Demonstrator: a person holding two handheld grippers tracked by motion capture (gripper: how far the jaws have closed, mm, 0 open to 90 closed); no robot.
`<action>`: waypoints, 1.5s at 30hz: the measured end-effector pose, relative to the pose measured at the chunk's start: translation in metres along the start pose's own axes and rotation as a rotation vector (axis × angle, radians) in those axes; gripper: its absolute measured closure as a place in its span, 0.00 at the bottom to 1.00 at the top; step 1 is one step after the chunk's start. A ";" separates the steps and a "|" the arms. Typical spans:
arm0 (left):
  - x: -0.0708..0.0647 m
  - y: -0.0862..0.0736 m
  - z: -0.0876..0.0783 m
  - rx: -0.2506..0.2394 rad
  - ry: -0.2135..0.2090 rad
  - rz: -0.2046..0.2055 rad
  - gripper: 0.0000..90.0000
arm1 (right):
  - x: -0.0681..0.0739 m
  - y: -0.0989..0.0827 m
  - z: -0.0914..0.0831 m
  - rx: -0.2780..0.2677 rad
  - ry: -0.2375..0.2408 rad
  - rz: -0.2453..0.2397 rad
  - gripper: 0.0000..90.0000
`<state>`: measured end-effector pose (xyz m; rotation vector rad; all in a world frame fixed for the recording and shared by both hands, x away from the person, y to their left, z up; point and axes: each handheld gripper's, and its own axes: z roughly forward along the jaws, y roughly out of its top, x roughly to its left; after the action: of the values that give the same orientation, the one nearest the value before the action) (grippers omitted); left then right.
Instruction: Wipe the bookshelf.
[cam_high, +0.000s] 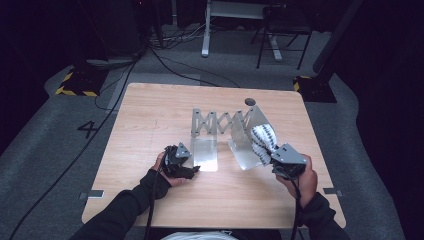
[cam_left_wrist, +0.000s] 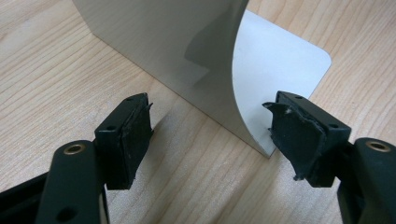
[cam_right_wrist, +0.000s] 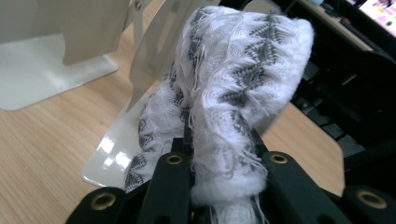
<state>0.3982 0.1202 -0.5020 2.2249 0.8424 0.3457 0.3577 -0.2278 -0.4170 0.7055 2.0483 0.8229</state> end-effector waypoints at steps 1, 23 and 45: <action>0.000 0.000 0.000 0.001 0.000 0.000 0.33 | 0.005 -0.002 0.007 0.018 0.010 -0.007 0.88; 0.000 0.000 0.000 0.000 -0.005 0.002 0.33 | -0.006 -0.022 0.000 0.021 -0.012 0.047 0.88; 0.000 0.000 0.000 -0.001 -0.008 0.003 0.33 | 0.004 0.028 -0.034 -0.201 0.031 0.076 0.88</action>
<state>0.3988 0.1201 -0.5021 2.2255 0.8349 0.3380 0.3333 -0.2174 -0.3817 0.6642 1.9415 1.0727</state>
